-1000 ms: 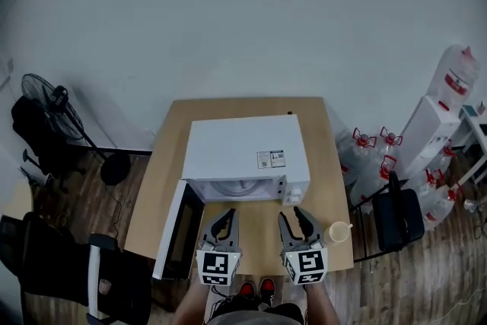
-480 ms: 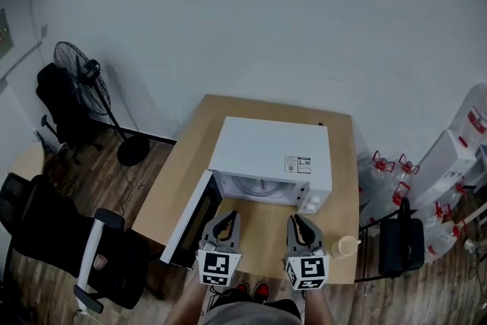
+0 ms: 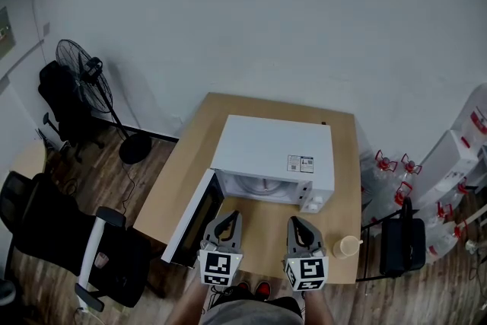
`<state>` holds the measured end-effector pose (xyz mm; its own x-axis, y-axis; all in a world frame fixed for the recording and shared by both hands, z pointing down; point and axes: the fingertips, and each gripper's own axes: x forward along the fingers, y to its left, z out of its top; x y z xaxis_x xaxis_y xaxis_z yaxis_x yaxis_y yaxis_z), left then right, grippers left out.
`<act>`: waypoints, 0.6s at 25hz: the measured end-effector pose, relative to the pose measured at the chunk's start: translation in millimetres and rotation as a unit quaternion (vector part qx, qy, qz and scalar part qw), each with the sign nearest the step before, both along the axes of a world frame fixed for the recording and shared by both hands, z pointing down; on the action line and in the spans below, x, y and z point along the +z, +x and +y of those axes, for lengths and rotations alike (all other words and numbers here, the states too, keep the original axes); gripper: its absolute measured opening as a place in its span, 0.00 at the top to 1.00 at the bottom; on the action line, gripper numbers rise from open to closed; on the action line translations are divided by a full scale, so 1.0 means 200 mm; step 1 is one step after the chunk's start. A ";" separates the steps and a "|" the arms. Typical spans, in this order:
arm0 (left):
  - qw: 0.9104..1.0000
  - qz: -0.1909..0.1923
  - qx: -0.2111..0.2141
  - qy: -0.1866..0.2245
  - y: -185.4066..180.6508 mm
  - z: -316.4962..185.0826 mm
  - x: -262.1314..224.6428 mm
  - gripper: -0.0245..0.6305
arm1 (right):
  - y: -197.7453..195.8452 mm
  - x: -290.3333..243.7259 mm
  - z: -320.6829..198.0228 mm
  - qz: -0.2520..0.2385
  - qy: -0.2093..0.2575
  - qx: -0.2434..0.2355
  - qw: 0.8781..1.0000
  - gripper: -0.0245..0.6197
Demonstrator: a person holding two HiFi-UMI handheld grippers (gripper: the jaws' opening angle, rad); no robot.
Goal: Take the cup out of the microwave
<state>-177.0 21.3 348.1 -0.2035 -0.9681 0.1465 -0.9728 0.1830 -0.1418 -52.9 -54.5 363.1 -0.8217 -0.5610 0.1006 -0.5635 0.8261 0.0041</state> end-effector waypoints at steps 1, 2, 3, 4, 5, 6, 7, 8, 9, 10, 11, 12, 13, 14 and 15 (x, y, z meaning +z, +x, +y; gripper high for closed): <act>1.000 0.000 0.001 0.000 0.00 0.00 0.00 0.93 | 0.00 0.00 0.00 0.000 -0.001 0.001 1.000 0.93; 1.000 0.000 0.002 -0.001 0.00 -0.01 0.00 0.93 | 0.01 0.00 -0.01 0.001 -0.001 0.003 1.000 0.93; 1.000 0.001 0.003 -0.001 0.00 -0.01 0.00 0.93 | 0.01 0.00 -0.01 0.001 -0.001 0.005 1.000 0.93; 1.000 0.001 0.004 -0.002 0.01 -0.01 0.01 0.93 | 0.01 0.01 -0.01 0.001 -0.002 0.006 1.000 0.93; 1.000 0.002 0.004 -0.003 0.01 -0.01 0.01 0.93 | 0.01 0.01 -0.01 0.002 -0.002 0.007 1.000 0.93; 1.000 0.003 0.005 -0.003 0.00 -0.02 0.01 0.93 | 0.01 0.01 -0.02 0.003 -0.003 0.008 1.000 0.93; 1.000 0.003 0.006 -0.004 0.00 -0.02 0.02 0.93 | 0.01 0.02 -0.02 0.003 -0.004 0.008 1.000 0.93; 1.000 0.003 0.006 -0.005 0.00 -0.02 0.02 0.93 | 0.01 0.02 -0.02 0.004 -0.004 0.007 1.000 0.93; 1.000 0.003 0.006 -0.005 0.00 -0.02 0.02 0.93 | 0.00 0.02 -0.02 0.004 -0.003 0.006 1.000 0.93; 1.000 0.003 0.007 -0.005 0.00 -0.02 0.02 0.93 | 0.00 0.02 -0.02 0.003 -0.003 0.005 1.000 0.93; 1.000 0.003 0.007 -0.005 0.00 -0.02 0.02 0.93 | 0.00 0.02 -0.02 0.003 -0.004 0.006 1.000 0.93; 1.000 0.003 0.008 -0.005 0.00 -0.02 0.02 0.93 | 0.00 0.02 -0.02 0.004 -0.005 0.007 1.000 0.93; 1.000 0.003 0.007 -0.005 -0.01 -0.02 0.02 0.93 | 0.00 0.02 -0.02 0.004 -0.006 0.008 1.000 0.93; 1.000 0.003 0.007 -0.006 -0.01 -0.02 0.02 0.93 | 0.00 0.02 -0.02 0.004 -0.006 0.008 1.000 0.93; 1.000 0.003 0.007 -0.006 -0.01 -0.02 0.02 0.93 | 0.00 0.02 -0.02 0.004 -0.007 0.009 1.000 0.93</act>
<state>-179.7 18.2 352.5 -0.1895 -0.9689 0.1592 -0.9761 0.1683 -0.1378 -53.2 -58.9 367.9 -0.8111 -0.5735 0.1151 -0.5775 0.8164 -0.0019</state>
